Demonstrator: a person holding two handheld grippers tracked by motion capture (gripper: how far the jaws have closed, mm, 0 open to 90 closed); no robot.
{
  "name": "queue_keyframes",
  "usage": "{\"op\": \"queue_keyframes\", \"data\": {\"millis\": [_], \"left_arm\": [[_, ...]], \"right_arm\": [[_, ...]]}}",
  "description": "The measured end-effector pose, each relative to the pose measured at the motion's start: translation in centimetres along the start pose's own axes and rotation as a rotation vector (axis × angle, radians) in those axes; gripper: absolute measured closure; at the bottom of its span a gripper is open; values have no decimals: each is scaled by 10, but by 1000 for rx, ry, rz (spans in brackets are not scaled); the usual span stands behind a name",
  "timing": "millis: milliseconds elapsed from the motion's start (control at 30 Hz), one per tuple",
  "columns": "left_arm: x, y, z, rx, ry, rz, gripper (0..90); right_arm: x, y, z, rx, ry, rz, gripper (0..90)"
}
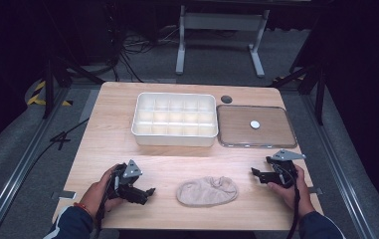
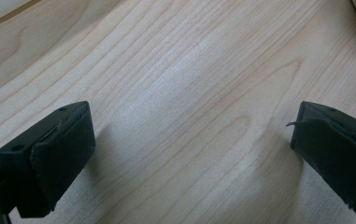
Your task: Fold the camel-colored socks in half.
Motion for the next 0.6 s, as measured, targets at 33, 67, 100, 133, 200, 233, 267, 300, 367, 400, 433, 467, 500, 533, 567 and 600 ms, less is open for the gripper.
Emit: {"op": "queue_keyframes", "data": {"millis": [33,67,100,133,200,233,267,300,367,400,433,467,500,533,567,600], "left_arm": [[-1,0,0,0,-6,-7,0],[-3,0,-1,2,-11,-13,0],[-4,0,-1,3,-11,-18,0],[-4,0,-1,5,-15,-7,0],[-4,0,-1,2,-16,-10,0],[-5,0,-1,2,-17,-13,0],[-6,0,-1,2,-18,-16,0],[-6,0,-1,2,-18,-17,0],[-7,0,-1,4,-18,-28,0],[-7,-1,0,2,-22,-19,0],[-7,-2,0,5,-26,-22,0],[-8,-2,1,-1,-28,-29,0],[-9,-2,1,-3,-22,-36,0],[-8,-2,1,-3,-22,-26,0],[-7,-3,1,-1,-20,-14,1],[-7,-3,2,-5,-17,-18,2]], "right_arm": [[1,0,0,-2,4,2,209],[1,0,0,-3,5,5,209],[1,0,0,-4,2,5,209],[0,0,-1,0,-4,0,201],[0,1,-1,-3,-11,-19,178],[0,1,-1,-4,-11,-19,178],[0,1,-1,-4,-10,-19,178],[0,1,-1,-4,-10,-19,178],[0,1,-1,-4,-9,-18,178],[1,1,-1,-5,-6,-15,178],[1,1,-1,-5,-3,-13,179],[1,1,-1,-5,-1,-10,178],[2,0,-1,-8,1,-3,178],[2,0,-1,-8,4,-2,178],[2,0,0,-10,4,-2,178],[2,0,0,-10,5,-1,178]]}}
Point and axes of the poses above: each handheld gripper's, and its own axes: z roughly backward along the jaws, y roughly out of its top, x roughly to its right, the point moved 1 cm from there along -z, roughly forward along the jaws, and after that the axes turned 10 degrees about y, right-handed, at the moved point
